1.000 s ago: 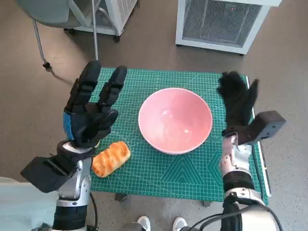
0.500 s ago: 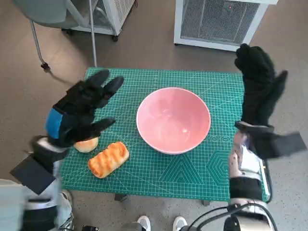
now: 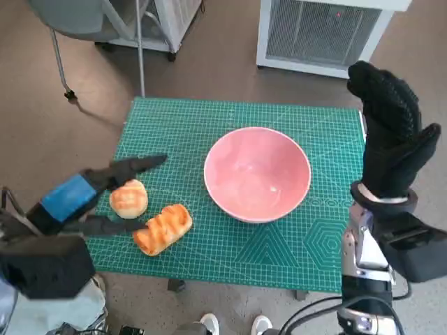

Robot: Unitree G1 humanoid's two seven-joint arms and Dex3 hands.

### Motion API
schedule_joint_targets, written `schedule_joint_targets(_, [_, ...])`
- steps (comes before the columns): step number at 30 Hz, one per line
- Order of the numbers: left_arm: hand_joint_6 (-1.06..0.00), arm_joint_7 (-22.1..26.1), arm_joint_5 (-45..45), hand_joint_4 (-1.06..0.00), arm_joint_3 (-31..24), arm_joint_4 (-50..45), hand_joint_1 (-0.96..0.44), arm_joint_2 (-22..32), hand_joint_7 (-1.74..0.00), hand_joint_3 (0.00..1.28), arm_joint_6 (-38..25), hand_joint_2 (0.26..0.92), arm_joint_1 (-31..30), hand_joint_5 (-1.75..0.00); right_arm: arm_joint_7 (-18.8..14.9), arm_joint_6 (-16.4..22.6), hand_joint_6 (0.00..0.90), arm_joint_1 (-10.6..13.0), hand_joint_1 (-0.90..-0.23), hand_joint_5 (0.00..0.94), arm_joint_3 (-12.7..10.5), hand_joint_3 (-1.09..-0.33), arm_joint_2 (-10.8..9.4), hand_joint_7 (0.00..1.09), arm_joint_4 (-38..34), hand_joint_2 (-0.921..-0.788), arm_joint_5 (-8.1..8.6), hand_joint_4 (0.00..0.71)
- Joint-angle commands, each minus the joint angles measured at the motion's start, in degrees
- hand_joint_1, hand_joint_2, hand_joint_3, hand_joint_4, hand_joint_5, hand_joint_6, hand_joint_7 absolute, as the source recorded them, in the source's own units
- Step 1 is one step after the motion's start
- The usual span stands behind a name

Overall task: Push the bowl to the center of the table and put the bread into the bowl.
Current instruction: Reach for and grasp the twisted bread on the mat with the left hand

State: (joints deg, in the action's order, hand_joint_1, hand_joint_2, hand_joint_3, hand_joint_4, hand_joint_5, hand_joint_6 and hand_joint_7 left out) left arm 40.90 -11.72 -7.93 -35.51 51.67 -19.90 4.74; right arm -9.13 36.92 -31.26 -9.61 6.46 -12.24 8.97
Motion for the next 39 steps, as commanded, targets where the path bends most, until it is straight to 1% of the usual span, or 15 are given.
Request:
schedule_joint_targets(1, [-0.34, 1.2, -3.3, -0.13, 2.3, -4.3, -0.14, 1.4, 0.00, 0.00, -3.2, 0.759, -2.9, -0.01, 0.9, -1.9, -0.001, 1.8, -0.531, 0.020, 0.7, -0.751, -0.3, 0.74, 1.3, -0.921, -0.75, 0.337])
schedule_joint_targets(3, [-0.34, 1.1, -5.4, -0.14, 3.6, -5.4, -0.15, 1.5, 0.00, 0.00, -4.2, 0.759, -3.7, -0.01, 1.0, -2.1, -0.001, 2.0, -0.533, 0.020, 0.9, -0.751, -0.4, 0.74, 1.7, -0.921, -0.99, 0.337])
schedule_joint_targets(6, [-0.34, 0.9, -7.9, -0.16, 5.4, -6.4, -0.19, 1.3, 0.00, 0.00, -5.2, 0.761, -4.7, -0.02, 1.0, -2.5, -0.001, 2.1, -0.540, 0.019, 1.2, -0.748, -0.4, 0.74, 2.1, -0.921, -0.94, 0.336])
schedule_joint_targets(17, [-0.33, -1.6, -16.1, -0.21, 11.5, -5.1, -0.29, -1.6, 0.00, 0.01, -4.0, 0.779, -7.6, -0.02, 0.8, -3.8, -0.001, 2.5, -0.543, 0.018, 1.9, -0.733, -0.3, 0.74, 3.4, -0.921, -0.53, 0.333])
schedule_joint_targets(23, [-0.33, -2.9, -19.4, -0.22, 14.5, -2.7, -0.32, -3.8, 0.00, 0.01, -4.3, 0.789, -7.5, -0.01, 0.6, -4.0, -0.001, 2.6, -0.530, 0.018, 2.0, -0.735, -0.3, 0.74, 3.4, -0.921, 0.01, 0.333])
schedule_joint_targets(33, [-0.32, -6.5, -24.7, -0.24, 18.8, 3.9, -0.33, -8.4, 0.00, 0.01, -3.6, 0.799, -6.2, -0.01, 0.4, -4.4, -0.001, 2.8, -0.528, 0.021, 2.2, -0.723, -0.7, 0.74, 3.5, -0.921, 0.78, 0.339])
schedule_joint_targets(39, [-0.33, -10.6, -29.4, -0.26, 21.7, 8.6, -0.34, -11.7, 0.00, 0.01, -2.9, 0.807, -5.4, -0.01, 0.3, -4.4, -0.001, 3.0, -0.530, 0.022, 2.4, -0.712, -0.9, 0.75, 3.6, -0.921, 1.25, 0.340])
